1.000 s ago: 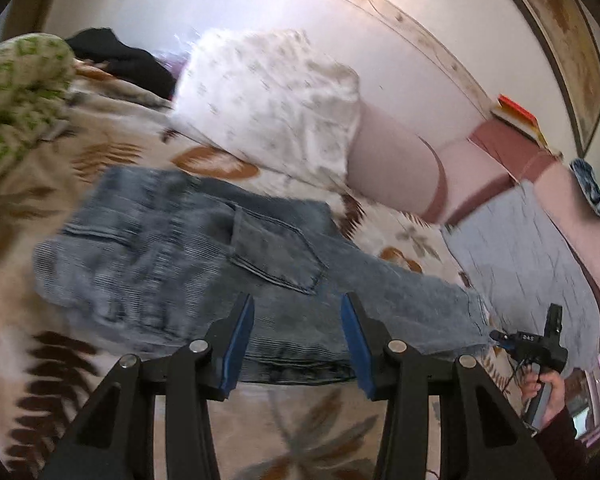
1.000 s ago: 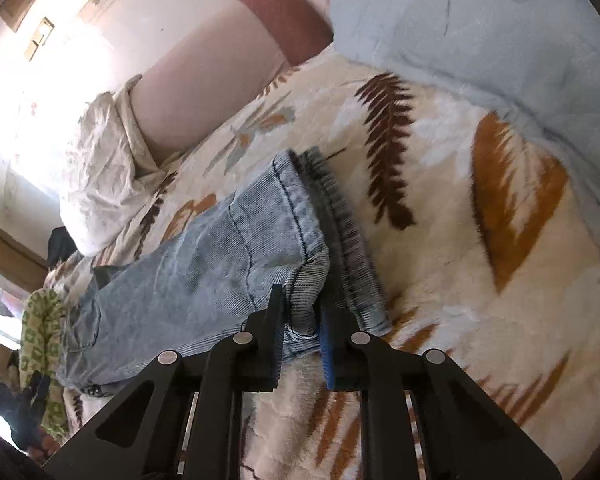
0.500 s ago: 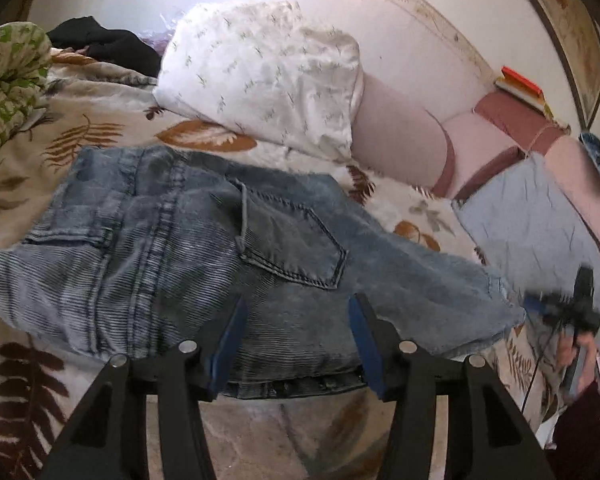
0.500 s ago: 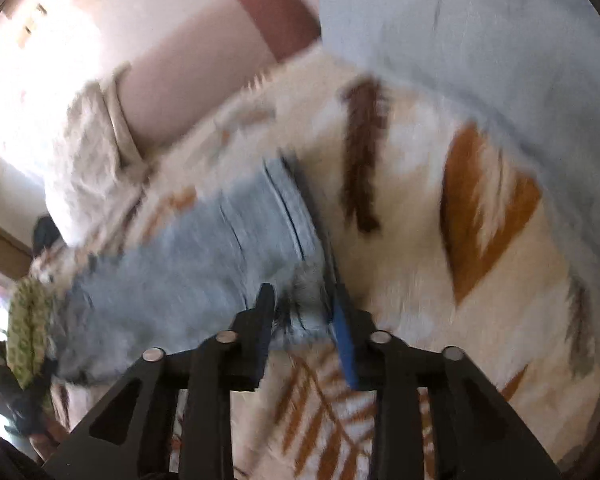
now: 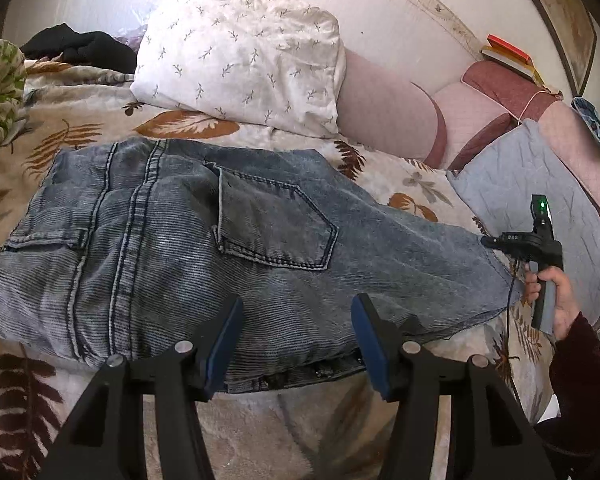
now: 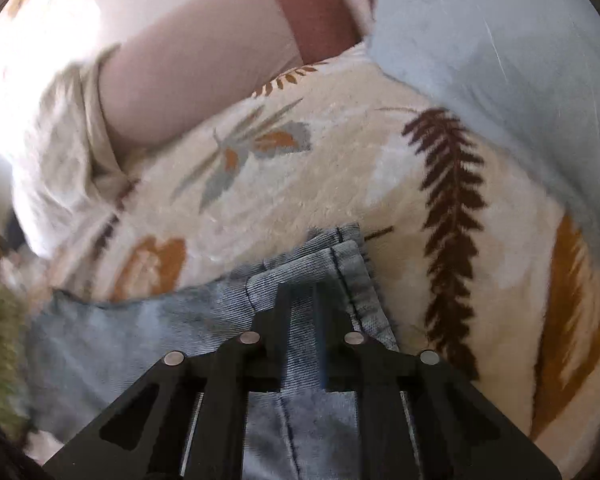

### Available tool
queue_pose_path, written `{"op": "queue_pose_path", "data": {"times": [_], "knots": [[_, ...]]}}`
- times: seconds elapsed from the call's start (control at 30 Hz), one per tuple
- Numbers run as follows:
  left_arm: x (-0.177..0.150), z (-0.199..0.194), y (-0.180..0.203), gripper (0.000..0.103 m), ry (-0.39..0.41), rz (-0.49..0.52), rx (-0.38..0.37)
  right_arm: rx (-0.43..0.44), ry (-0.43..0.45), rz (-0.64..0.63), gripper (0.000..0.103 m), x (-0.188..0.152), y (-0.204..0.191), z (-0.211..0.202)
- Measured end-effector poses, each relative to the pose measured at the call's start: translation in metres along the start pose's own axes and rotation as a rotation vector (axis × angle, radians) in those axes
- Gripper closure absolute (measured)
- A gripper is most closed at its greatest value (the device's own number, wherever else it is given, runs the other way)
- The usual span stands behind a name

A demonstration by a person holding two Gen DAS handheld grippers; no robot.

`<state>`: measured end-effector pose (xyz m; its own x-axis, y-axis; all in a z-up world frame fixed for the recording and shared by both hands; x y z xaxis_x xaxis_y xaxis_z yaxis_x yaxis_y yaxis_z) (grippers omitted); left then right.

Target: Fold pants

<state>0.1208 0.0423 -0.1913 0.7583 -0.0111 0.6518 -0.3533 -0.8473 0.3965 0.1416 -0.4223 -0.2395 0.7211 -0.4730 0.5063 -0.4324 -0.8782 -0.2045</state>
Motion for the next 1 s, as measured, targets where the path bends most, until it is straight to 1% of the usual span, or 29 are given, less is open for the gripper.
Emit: {"op": "queue_pose_path", "data": {"times": [0.07,0.1,0.13,0.17,0.2,0.23,0.3,0.37,0.4,0.43,0.47,0.53,0.57,0.63,0.7,0.73,0.8,0.83,0.93,0.97,1.0], "knots": [[-0.002,0.002,-0.001,0.044,-0.021,0.006,0.007,-0.092,0.047,-0.061,0.097,0.003,-0.004,-0.004],[-0.004,0.003,-0.001,0.044,-0.029,0.01,0.01,-0.16,0.08,-0.077,0.097,0.007,0.0,-0.006],[-0.006,0.003,-0.001,0.044,-0.041,0.018,0.015,-0.201,0.098,-0.076,0.097,0.009,0.006,-0.006],[-0.009,0.004,-0.001,0.044,-0.06,0.037,0.026,-0.217,0.095,-0.057,0.097,0.008,0.013,-0.003],[-0.011,0.004,0.0,0.044,-0.07,0.054,0.034,-0.203,0.062,-0.029,0.097,0.003,0.019,0.004],[-0.013,0.003,0.001,0.044,-0.074,0.072,0.041,-0.191,0.054,-0.021,0.097,0.001,0.023,0.006],[-0.014,0.001,0.003,0.044,-0.079,0.09,0.05,-0.202,0.07,-0.031,0.095,0.001,0.022,-0.003],[-0.011,-0.004,0.004,0.044,-0.069,0.08,0.046,-0.196,0.101,-0.016,0.081,0.002,0.016,-0.025],[-0.008,-0.009,0.006,0.044,-0.049,0.066,0.028,-0.182,0.116,-0.011,0.068,0.002,0.012,-0.036],[-0.004,-0.015,0.008,0.044,-0.026,0.053,0.004,-0.142,0.139,-0.013,0.061,0.0,0.002,-0.049],[0.0,-0.02,0.011,0.044,-0.004,0.049,-0.012,-0.092,0.164,-0.028,0.061,-0.002,-0.01,-0.064],[0.01,-0.031,0.018,0.044,0.052,0.066,-0.019,-0.025,0.203,-0.078,0.061,-0.014,-0.031,-0.093],[0.015,-0.034,0.022,0.044,0.076,0.076,-0.021,-0.001,0.208,-0.099,0.061,-0.021,-0.037,-0.103],[0.022,-0.037,0.035,0.044,0.114,0.094,-0.041,0.05,0.196,-0.117,0.061,-0.035,-0.045,-0.116],[0.025,-0.033,0.049,0.044,0.125,0.114,-0.052,0.089,0.156,-0.125,0.061,-0.051,-0.055,-0.117],[0.026,-0.028,0.055,0.044,0.116,0.127,-0.044,0.104,0.133,-0.134,0.062,-0.06,-0.062,-0.115],[0.025,-0.016,0.065,0.044,0.107,0.158,-0.017,0.133,0.092,-0.154,0.068,-0.081,-0.078,-0.107],[0.024,-0.008,0.068,0.044,0.093,0.168,-0.005,0.142,0.063,-0.175,0.073,-0.092,-0.092,-0.1],[0.01,0.015,0.064,0.044,0.005,0.173,0.042,0.165,0.013,-0.233,0.077,-0.116,-0.131,-0.084],[0.004,0.021,0.06,0.044,-0.021,0.17,0.053,0.166,0.009,-0.246,0.078,-0.119,-0.139,-0.082],[-0.004,0.028,0.053,0.044,-0.065,0.165,0.071,0.162,0.007,-0.256,0.078,-0.121,-0.147,-0.078]]}}
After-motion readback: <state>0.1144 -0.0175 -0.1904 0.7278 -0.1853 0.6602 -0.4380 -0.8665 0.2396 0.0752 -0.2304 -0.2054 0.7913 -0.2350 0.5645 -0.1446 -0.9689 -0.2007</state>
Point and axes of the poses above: each gripper's, at about its wrist camera, not at the fingertips, and z roughly the way its jaws point, y to its right, x to its top, the point moved 10 cm from there along z, roughly the way its jaws point, and after that the axes turned 4 degrees about -x, right-handed, at the moved point
